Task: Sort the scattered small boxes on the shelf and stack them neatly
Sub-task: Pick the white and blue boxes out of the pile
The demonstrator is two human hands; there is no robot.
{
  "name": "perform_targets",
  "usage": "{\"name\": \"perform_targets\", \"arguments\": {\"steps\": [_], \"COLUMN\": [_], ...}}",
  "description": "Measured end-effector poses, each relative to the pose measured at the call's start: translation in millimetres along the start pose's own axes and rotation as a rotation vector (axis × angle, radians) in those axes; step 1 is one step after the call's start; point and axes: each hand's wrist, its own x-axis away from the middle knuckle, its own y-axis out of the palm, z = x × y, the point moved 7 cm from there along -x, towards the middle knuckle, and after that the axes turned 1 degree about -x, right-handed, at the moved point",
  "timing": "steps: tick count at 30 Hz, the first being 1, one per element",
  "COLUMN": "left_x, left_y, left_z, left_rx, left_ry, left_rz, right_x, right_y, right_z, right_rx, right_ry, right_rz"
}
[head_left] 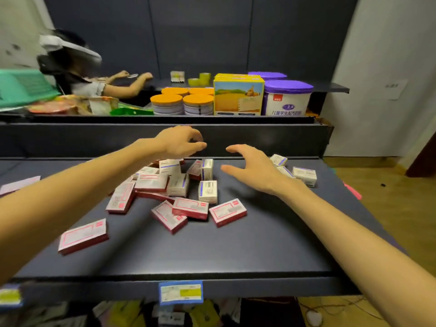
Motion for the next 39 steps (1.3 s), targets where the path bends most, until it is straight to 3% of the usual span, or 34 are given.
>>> {"name": "perform_targets", "arguments": {"steps": [3, 6, 9, 14, 21, 25, 30, 39], "left_x": [22.5, 51.0, 71.8, 79.3, 86.7, 79.3, 52.4, 9.1], "left_y": [-0.4, 6.6, 20.6, 16.5, 23.3, 10.6, -18.1, 22.6], "left_z": [-31.0, -28.7, -17.6, -16.1, -11.7, -6.7, 33.0, 150.1], "left_rx": [0.066, 0.201, 0.191, 0.175, 0.151, 0.209, 0.431, 0.307], "left_ry": [-0.015, 0.085, 0.202, 0.345, 0.436, 0.486, 0.499, 0.563], "left_rz": [-0.036, -0.111, -0.154, -0.078, -0.126, -0.036, 0.025, 0.071], "right_x": [-11.6, -17.6, -14.5, -8.3, 6.3, 28.8, 72.9, 128.0], "right_y": [19.1, 30.6, 38.2, 44.7, 38.9, 20.6, -15.2, -96.4], "right_z": [-22.3, -29.7, -31.4, -36.1, -45.5, -45.8, -21.4, 57.2], "right_rx": [-0.075, -0.141, -0.177, -0.150, -0.150, -0.143, -0.005, 0.248], "right_ry": [0.024, 0.083, 0.125, 0.180, 0.263, 0.292, 0.422, 0.489], "right_rz": [-0.026, -0.022, -0.009, 0.039, 0.172, 0.294, 0.407, 0.417]}}
